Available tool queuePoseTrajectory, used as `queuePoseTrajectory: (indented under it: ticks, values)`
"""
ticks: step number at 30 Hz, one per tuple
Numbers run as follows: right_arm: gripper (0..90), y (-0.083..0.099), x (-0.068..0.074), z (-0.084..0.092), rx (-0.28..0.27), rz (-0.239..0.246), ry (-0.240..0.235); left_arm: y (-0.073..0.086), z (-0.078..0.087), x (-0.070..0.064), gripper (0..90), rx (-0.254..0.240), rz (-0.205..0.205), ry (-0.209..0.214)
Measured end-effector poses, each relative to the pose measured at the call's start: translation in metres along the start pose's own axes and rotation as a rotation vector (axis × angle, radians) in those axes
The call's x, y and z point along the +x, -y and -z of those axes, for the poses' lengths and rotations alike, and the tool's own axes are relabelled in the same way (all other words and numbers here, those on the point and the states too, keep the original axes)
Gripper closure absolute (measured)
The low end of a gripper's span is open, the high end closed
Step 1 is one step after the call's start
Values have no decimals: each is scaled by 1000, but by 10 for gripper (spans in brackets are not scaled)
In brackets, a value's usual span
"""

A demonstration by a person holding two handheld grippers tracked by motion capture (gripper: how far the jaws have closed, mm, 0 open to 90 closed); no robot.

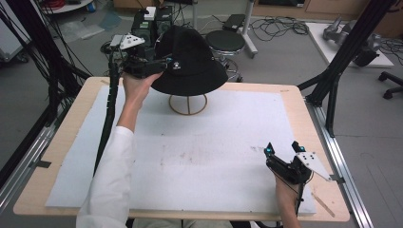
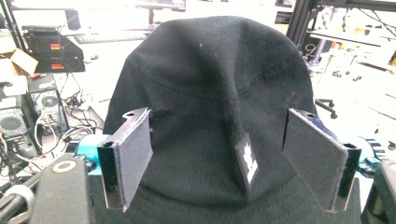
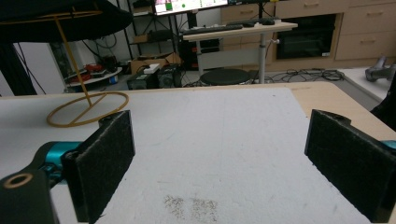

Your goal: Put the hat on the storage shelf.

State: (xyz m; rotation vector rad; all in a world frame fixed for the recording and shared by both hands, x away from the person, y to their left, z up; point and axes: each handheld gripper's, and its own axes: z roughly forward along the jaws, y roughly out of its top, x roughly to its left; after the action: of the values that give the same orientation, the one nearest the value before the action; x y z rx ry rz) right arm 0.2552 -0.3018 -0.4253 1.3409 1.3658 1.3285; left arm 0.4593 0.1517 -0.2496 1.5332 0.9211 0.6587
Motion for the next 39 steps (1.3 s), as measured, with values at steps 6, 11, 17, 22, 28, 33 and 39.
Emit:
queuePoseTrajectory:
  ticks: [6, 11, 17, 22, 28, 33, 39]
  values:
    - [74, 0, 1, 0, 4, -4, 2, 7, 18, -1, 230, -7, -15, -2]
    - [74, 0, 1, -1, 4, -2, -3, 13, 36, 3, 229, -29, -13, -20]
    - [74, 1, 2, -1, 6, -1, -4, 26, 59, 8, 228, -57, -2, -26]
    - [74, 1, 4, -1, 4, 4, -5, 36, 78, 7, 225, -81, -4, -27]
    - [74, 1, 4, 0, 1, 5, 1, 51, 103, 4, 224, -89, -15, -24]
    - [74, 2, 2, 0, 0, -2, 3, 68, 121, 6, 219, -88, -8, -43]
    - [74, 2, 3, 1, -7, -5, 10, 85, 137, 11, 217, -117, 16, -78]
